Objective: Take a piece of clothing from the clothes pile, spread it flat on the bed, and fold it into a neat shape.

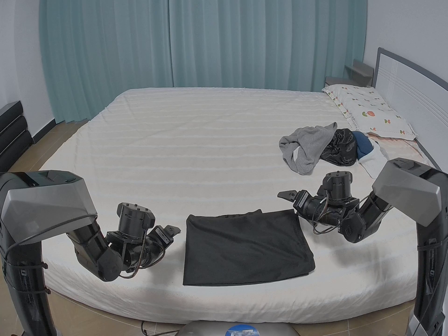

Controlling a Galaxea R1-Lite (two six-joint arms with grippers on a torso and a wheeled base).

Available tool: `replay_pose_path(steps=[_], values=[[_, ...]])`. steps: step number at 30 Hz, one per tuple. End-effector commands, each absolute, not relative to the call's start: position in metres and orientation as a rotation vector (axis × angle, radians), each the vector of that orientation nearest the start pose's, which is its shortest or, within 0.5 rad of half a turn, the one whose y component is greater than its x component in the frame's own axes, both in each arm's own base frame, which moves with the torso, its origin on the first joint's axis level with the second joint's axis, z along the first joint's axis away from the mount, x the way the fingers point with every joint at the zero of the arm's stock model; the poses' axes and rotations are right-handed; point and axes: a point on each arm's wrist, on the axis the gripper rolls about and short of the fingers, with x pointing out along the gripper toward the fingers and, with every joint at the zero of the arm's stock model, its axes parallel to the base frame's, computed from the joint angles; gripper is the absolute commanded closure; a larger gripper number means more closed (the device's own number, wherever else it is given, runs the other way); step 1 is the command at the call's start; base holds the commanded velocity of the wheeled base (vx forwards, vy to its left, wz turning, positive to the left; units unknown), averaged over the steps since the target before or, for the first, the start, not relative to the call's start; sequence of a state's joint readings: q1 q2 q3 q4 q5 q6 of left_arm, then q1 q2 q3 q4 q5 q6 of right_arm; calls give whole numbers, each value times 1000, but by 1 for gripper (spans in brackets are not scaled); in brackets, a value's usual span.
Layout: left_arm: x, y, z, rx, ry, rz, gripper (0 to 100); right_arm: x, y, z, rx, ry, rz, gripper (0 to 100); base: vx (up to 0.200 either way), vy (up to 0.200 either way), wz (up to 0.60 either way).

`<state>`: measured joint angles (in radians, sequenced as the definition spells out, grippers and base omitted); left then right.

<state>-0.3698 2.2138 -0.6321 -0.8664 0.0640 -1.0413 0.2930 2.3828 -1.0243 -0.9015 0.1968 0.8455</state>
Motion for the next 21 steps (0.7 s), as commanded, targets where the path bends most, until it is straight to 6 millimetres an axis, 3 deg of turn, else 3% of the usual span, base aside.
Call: replay_pose_path(steps=[1,10,11,21], values=[[309,-119,-3,-834,778,98,0,415,128,-22,799,660,236,0,0,0,0],[309,-119,-4,-831,779,98,0,419,128,-21,802,641,244,0,0,0,0],[309,-119,-4,-831,779,98,0,419,128,-21,802,642,245,100,0,0,0],[309,-119,-4,-831,779,98,0,420,124,-27,795,647,233,100,0,0,0]])
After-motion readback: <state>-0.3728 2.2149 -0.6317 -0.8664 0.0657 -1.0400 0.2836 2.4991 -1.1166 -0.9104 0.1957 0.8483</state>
